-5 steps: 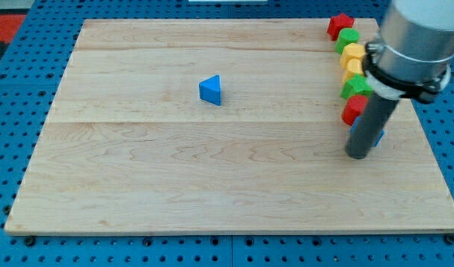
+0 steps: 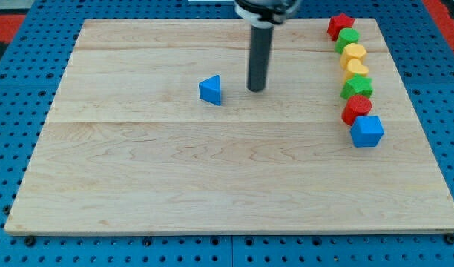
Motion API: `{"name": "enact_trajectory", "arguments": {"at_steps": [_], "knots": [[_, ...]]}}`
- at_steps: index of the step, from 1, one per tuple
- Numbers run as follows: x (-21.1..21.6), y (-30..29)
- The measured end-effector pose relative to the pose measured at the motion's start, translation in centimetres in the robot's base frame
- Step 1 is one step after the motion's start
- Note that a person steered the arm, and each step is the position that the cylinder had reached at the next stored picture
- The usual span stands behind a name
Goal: Push the blue triangle to the bottom right
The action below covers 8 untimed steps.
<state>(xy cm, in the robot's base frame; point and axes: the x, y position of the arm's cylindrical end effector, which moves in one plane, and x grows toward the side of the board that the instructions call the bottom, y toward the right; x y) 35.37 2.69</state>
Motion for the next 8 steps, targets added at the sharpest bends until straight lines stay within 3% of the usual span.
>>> {"name": "enact_trajectory", "arguments": {"at_steps": [1,3,7,8], "knots": [[-2.1,-4.7],[1.4,-8.9],[3.5,1.6],[5.9,3.6]]}}
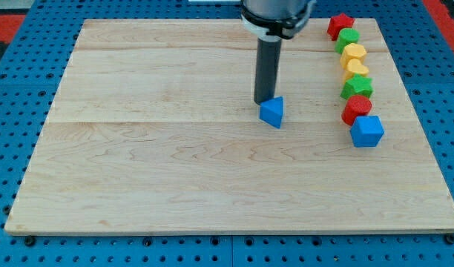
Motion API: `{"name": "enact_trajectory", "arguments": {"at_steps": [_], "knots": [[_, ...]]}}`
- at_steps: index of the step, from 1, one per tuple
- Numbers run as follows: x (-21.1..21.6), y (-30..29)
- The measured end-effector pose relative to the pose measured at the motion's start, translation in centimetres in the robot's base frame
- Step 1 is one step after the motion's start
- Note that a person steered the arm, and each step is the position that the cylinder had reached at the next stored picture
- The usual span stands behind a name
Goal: Push the blue triangle to the bottom right
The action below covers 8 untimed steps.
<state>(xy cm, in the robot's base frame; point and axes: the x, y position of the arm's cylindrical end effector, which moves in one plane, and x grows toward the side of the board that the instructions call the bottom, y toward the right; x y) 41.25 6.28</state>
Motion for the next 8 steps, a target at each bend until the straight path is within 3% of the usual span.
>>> {"name": "enact_trajectory", "arguments": {"at_steps": [3,6,8], "knots": [[9.8,3.4],[17.2,12.5],[17.7,15.6]]}}
